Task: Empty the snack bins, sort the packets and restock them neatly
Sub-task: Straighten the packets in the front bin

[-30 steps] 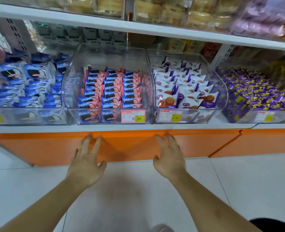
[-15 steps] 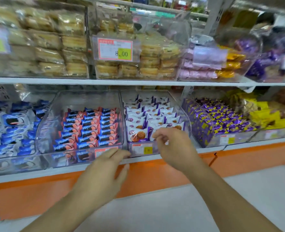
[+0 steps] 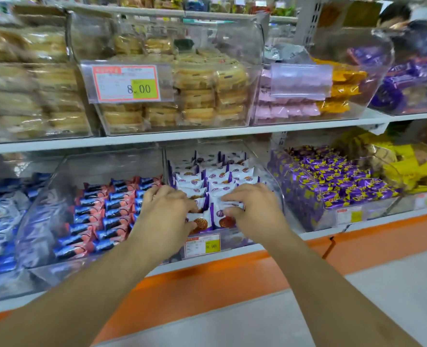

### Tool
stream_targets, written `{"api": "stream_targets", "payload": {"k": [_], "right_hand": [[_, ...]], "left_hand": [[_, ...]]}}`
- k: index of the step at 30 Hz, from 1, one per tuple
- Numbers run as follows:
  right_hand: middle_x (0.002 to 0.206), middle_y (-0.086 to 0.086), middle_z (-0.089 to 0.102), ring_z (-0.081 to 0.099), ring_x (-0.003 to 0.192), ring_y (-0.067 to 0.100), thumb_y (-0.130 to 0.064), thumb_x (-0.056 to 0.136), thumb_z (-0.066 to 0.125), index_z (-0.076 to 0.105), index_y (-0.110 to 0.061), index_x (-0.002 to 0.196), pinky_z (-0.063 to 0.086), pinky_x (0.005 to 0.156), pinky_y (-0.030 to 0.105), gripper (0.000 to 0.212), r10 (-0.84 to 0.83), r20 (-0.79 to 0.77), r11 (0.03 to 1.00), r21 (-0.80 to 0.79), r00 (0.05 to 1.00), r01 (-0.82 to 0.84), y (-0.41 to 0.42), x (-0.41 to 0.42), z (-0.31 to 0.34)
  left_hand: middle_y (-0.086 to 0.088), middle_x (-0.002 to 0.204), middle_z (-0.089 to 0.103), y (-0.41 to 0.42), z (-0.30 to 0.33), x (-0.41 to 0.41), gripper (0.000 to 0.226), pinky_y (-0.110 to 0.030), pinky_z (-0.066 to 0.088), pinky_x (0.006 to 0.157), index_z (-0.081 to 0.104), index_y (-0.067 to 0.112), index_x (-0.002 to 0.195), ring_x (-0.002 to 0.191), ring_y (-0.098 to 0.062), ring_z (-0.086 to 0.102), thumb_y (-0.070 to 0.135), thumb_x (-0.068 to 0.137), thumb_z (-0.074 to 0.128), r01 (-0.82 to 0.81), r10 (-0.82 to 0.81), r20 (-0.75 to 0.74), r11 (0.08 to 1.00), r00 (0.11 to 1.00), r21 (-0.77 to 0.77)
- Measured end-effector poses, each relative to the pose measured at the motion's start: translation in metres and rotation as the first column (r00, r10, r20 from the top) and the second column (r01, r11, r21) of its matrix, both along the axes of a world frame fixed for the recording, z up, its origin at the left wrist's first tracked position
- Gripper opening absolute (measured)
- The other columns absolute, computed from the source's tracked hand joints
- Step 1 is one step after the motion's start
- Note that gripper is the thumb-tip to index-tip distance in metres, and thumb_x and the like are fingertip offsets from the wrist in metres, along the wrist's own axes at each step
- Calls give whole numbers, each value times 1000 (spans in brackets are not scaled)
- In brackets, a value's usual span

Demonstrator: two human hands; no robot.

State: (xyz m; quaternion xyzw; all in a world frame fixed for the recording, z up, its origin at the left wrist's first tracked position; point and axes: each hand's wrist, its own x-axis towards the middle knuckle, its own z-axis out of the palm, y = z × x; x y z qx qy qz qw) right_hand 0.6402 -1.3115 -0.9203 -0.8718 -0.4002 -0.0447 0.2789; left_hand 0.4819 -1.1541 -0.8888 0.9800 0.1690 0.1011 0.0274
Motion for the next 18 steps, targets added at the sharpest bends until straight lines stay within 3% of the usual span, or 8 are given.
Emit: {"api": "stream_targets", "payload": {"k": [5, 10, 14, 18], "right_hand": [[118, -16, 71, 54, 116, 18, -31, 87, 84, 80, -35, 117, 45, 104, 39, 30, 118, -92, 993, 1, 989, -119, -1, 3, 1], [137, -15, 61, 42, 130, 16, -41, 90, 80, 69, -34, 135, 37, 113, 39, 47, 65, 49, 997, -31, 997, -64, -6, -4, 7], [163, -16, 36, 21, 153, 12, -48, 97, 69, 40, -33, 159, 20, 126, 42, 71, 81, 79, 993, -94, 994, -74, -9, -6, 11], [163, -19, 37, 17, 156, 12, -64, 97, 58, 43, -36, 156, 7, 124, 41, 67, 33, 100, 985, -171, 994, -15, -11, -4, 7]], "left_hand": [[15, 120, 64, 4, -2, -6, 24, -40, 5, 120, 72, 38, 116, 130, -14, 41, 46, 93, 71, 7, -7, 44, 1000, 999, -3], [14, 126, 61, 0, -4, -8, 28, -41, 7, 122, 70, 36, 121, 133, -15, 40, 46, 95, 68, 0, 0, 50, 1000, 999, 2], [19, 132, 56, -2, -5, -8, 31, -42, 8, 124, 64, 36, 126, 136, -12, 38, 49, 98, 61, 8, -6, 100, 1000, 995, -15], [10, 139, 57, -2, 0, -7, 48, -41, 7, 124, 50, 33, 144, 140, -13, 39, 53, 100, 56, -30, 29, 53, 999, 998, 12]]}}
